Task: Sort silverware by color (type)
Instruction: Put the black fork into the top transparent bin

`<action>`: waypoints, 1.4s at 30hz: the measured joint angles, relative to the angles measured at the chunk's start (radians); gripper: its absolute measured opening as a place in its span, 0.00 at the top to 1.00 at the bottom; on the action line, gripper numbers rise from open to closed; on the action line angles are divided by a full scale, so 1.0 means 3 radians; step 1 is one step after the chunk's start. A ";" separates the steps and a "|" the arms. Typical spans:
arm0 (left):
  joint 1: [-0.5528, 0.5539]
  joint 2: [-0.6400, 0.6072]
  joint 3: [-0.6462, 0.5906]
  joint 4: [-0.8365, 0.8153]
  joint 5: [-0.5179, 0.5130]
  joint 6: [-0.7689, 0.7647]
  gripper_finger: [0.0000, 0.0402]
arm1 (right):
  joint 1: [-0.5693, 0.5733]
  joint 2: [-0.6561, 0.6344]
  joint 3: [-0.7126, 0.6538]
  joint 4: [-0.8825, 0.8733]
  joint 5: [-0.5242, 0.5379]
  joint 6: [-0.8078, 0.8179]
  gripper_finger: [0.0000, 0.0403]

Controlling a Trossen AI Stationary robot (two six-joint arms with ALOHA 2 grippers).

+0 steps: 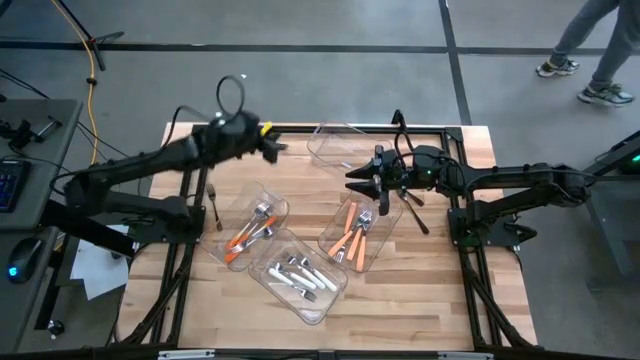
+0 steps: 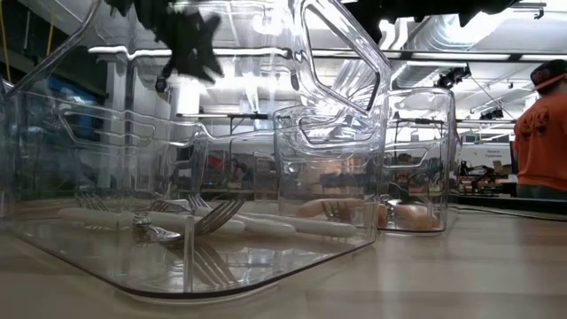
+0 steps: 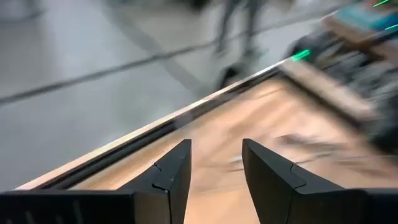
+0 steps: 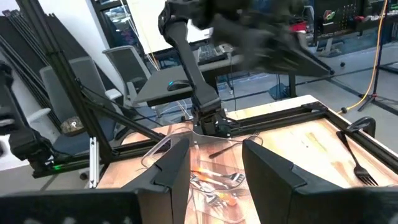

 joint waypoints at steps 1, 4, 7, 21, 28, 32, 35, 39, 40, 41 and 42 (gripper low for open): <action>0.0150 0.0113 0.0092 -0.0163 0.0032 0.0025 0.67 | -0.0001 0.0000 0.0000 0.0000 0.0000 -0.0004 0.68; 0.0529 0.0470 0.0261 -0.0374 0.0276 0.0204 0.67 | -0.0001 0.0000 0.0000 0.0000 0.0000 0.0067 0.68; 0.0798 0.0850 0.0355 -0.0377 0.0452 0.0442 0.67 | -0.0001 0.0000 0.0000 -0.0001 0.0000 0.0163 0.68; 0.1040 0.2204 0.0715 -0.0291 0.0837 0.0738 0.67 | 0.0006 0.0000 0.0000 -0.0004 0.0003 0.0668 0.68; 0.1024 0.2530 0.0715 -0.0308 0.0830 0.0857 0.67 | 0.0006 0.0000 0.0000 -0.0003 0.0007 0.0765 0.68; 0.1024 0.2620 0.0714 -0.0313 0.0813 0.0858 0.67 | 0.0006 0.0000 0.0000 -0.0003 0.0112 0.0792 0.68; 0.1013 0.2618 0.0714 -0.0265 0.0607 0.0952 0.67 | 0.0006 0.0000 0.0000 -0.0004 0.0189 0.0791 0.68; 0.1006 0.2606 0.0714 -0.0214 0.0451 0.1058 0.67 | 0.0006 0.0000 0.0000 -0.0003 0.0269 0.0794 0.68; 0.1006 0.2606 0.0714 -0.0204 0.0452 0.1078 0.67 | 0.0006 0.0000 0.0000 -0.0003 0.0270 0.0794 0.68; 0.1006 0.2608 0.0714 -0.0196 0.0451 0.1098 0.67 | 0.0006 0.0000 0.0000 -0.0004 0.0271 0.0794 0.68; 0.1006 0.2614 0.0714 -0.0169 0.0451 0.1114 0.67 | 0.0006 0.0000 0.0000 -0.0004 0.0271 0.0794 0.68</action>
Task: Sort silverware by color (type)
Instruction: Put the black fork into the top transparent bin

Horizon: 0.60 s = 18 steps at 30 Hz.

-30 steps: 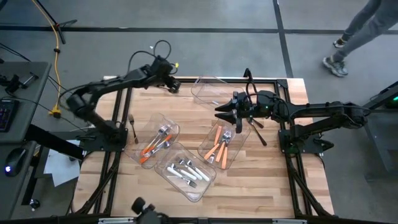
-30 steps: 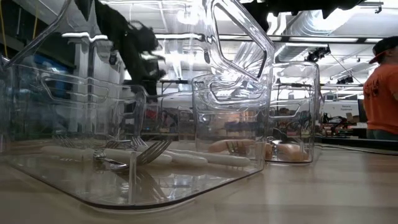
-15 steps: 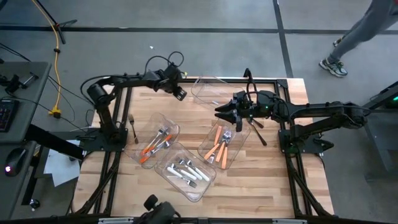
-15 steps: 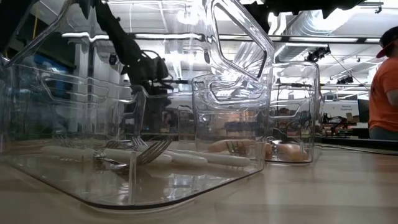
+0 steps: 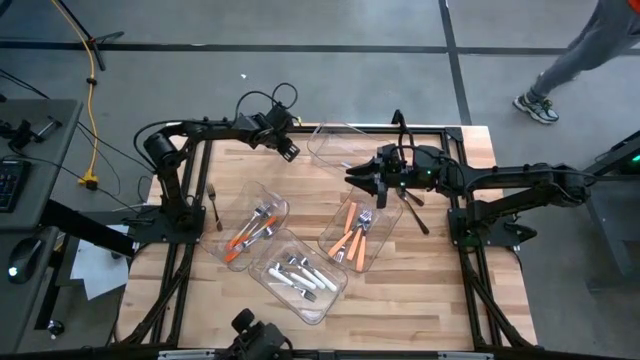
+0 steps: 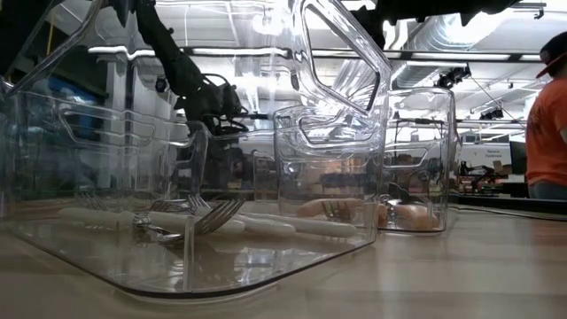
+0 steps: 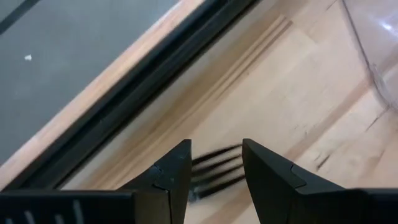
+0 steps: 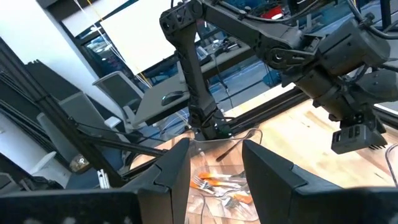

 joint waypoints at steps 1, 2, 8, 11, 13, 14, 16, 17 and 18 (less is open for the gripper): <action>0.0000 0.0004 0.0000 0.0022 0.0001 0.0004 0.67 | 0.0000 0.0000 0.0000 0.0001 0.0000 0.0000 0.68; 0.0000 0.0005 0.0000 0.0018 0.0000 0.0004 0.67 | 0.0000 0.0000 0.0000 0.0000 0.0000 -0.0002 0.68; 0.0001 0.0010 0.0000 0.0020 0.0106 0.0009 0.67 | 0.0000 0.0000 0.0000 -0.0010 0.0008 -0.0006 0.68; 0.0001 0.0040 -0.0001 -0.0008 0.0228 0.0019 0.67 | 0.0000 0.0000 0.0000 -0.0010 0.0009 -0.0009 0.68; 0.0001 0.0059 -0.0001 0.0001 0.0214 0.0006 0.67 | 0.0000 0.0000 0.0000 -0.0011 0.0009 -0.0010 0.68; 0.0001 0.0079 0.0004 0.0017 0.0202 0.0006 0.67 | 0.0000 0.0000 0.0001 -0.0011 0.0009 -0.0010 0.68; 0.0002 0.0099 -0.0003 -0.0033 0.0187 0.0006 0.67 | 0.0000 0.0000 0.0000 -0.0013 0.0009 -0.0010 0.68; 0.0001 0.0123 -0.0002 -0.0004 0.0143 0.0010 0.67 | 0.0000 0.0000 0.0001 -0.0013 0.0009 -0.0010 0.68; 0.0002 0.0139 0.0001 0.0018 0.0108 0.0019 0.67 | 0.0000 0.0000 0.0001 -0.0013 0.0009 -0.0009 0.68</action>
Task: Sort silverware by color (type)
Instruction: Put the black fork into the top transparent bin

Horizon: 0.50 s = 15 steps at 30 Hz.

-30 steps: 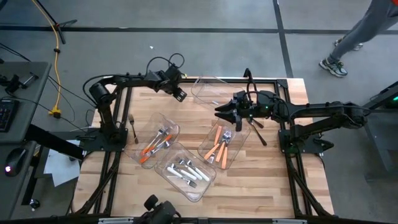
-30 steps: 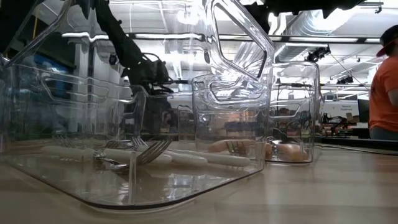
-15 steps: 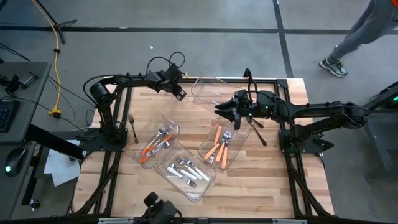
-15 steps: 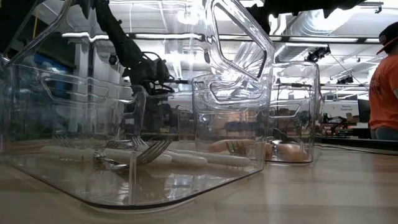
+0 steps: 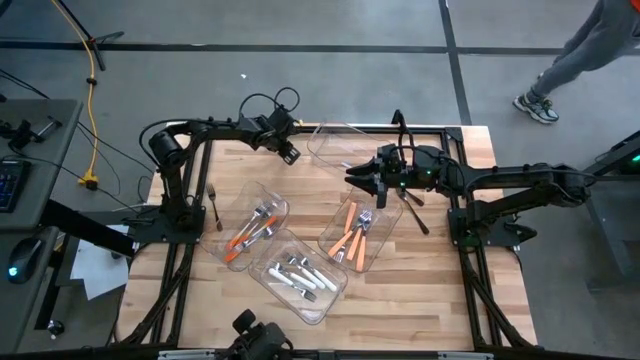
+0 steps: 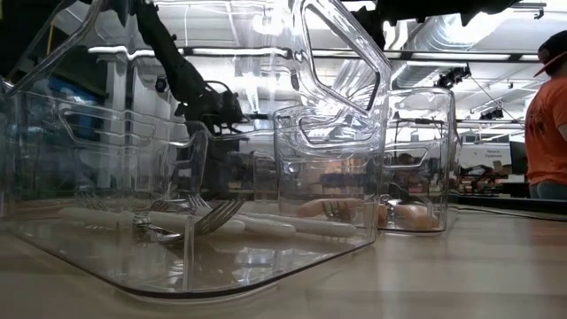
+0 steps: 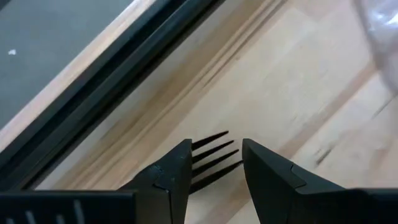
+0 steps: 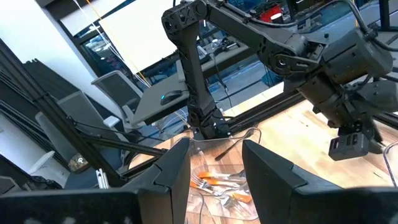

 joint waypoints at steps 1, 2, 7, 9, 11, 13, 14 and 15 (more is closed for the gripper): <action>0.0001 0.0007 -0.0001 -0.0024 -0.0024 0.0000 0.67 | 0.0000 0.0000 -0.0001 0.0000 0.0000 0.0000 0.68; -0.0001 0.0015 -0.0001 -0.0029 -0.0052 0.0000 0.67 | 0.0000 0.0000 0.0001 0.0000 0.0000 0.0000 0.68; -0.0014 0.0081 0.0003 -0.0002 -0.0165 0.0009 0.67 | 0.0000 0.0000 0.0001 -0.0004 0.0000 0.0006 0.68; -0.0014 0.0091 0.0008 -0.0001 -0.0176 0.0010 0.67 | 0.0000 0.0000 0.0001 -0.0004 0.0000 0.0008 0.68; -0.0014 0.0092 0.0008 0.0003 -0.0175 0.0046 0.67 | 0.0000 0.0000 0.0001 -0.0004 0.0000 0.0008 0.68; -0.0014 0.0093 0.0008 0.0011 -0.0175 0.0100 0.68 | 0.0000 0.0000 0.0001 -0.0005 0.0000 0.0004 0.68; -0.0014 0.0093 0.0008 0.0011 -0.0170 0.0117 0.69 | 0.0000 0.0000 0.0001 -0.0005 0.0000 0.0004 0.68; -0.0014 0.0093 0.0008 0.0007 -0.0161 0.0121 0.70 | 0.0000 0.0000 0.0001 -0.0005 0.0000 0.0003 0.68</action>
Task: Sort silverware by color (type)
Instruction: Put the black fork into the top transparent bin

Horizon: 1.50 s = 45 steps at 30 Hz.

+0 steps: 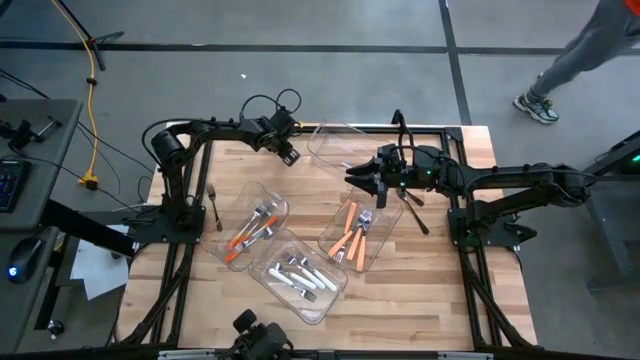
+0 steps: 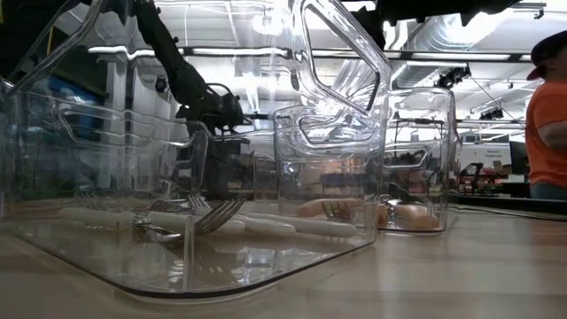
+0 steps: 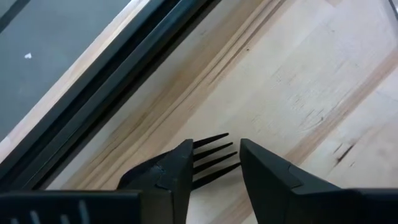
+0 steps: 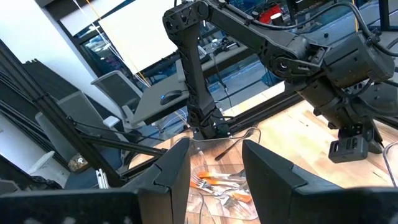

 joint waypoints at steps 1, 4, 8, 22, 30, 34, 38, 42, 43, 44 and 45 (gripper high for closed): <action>0.0000 0.0000 0.0000 -0.0006 0.0014 0.0001 0.72 | 0.0000 0.0000 0.0000 0.0000 0.0000 -0.0001 0.68; -0.0008 0.0001 0.0000 -0.0022 0.0100 0.0002 0.83 | 0.0000 0.0000 0.0000 -0.0008 0.0000 -0.0004 0.68; -0.0020 0.0001 -0.0001 -0.0064 0.0231 -0.0034 0.98 | 0.0000 0.0000 0.0000 -0.0009 0.0000 -0.0004 0.68; -0.0131 0.0001 -0.0003 -0.0218 0.0521 -0.0571 1.00 | 0.0000 0.0000 0.0000 -0.0135 -0.0001 -0.0004 0.68; -0.0393 -0.0005 -0.0001 -0.0420 0.0526 -0.0777 1.00 | 0.0000 0.0000 0.0000 -0.0206 -0.0018 -0.0006 0.68; -0.0535 -0.0028 -0.0003 -0.0493 0.0566 -0.0920 1.00 | 0.0000 0.0000 0.0000 -0.0209 -0.0019 -0.0006 0.68; -0.0618 -0.0206 -0.0038 -0.0563 0.0749 -0.0854 1.00 | 0.0000 0.0000 0.0000 -0.0211 -0.0020 -0.0008 0.68; -0.0518 -0.0557 -0.0015 -0.0438 0.0624 -0.0590 1.00 | 0.0000 0.0000 0.0000 -0.0221 -0.0023 -0.0087 0.68; -0.0454 -0.0630 -0.0014 -0.0437 0.0549 -0.0500 1.00 | 0.0000 0.0000 0.0000 -0.0221 -0.0023 -0.0094 0.68; -0.0390 -0.0669 -0.0017 -0.0445 0.0486 -0.0417 1.00 | 0.0000 0.0000 0.0000 -0.0221 -0.0023 -0.0095 0.68; -0.0316 -0.0688 -0.0019 -0.0438 0.0448 -0.0332 1.00 | 0.0000 0.0000 0.0000 -0.0222 -0.0023 -0.0096 0.68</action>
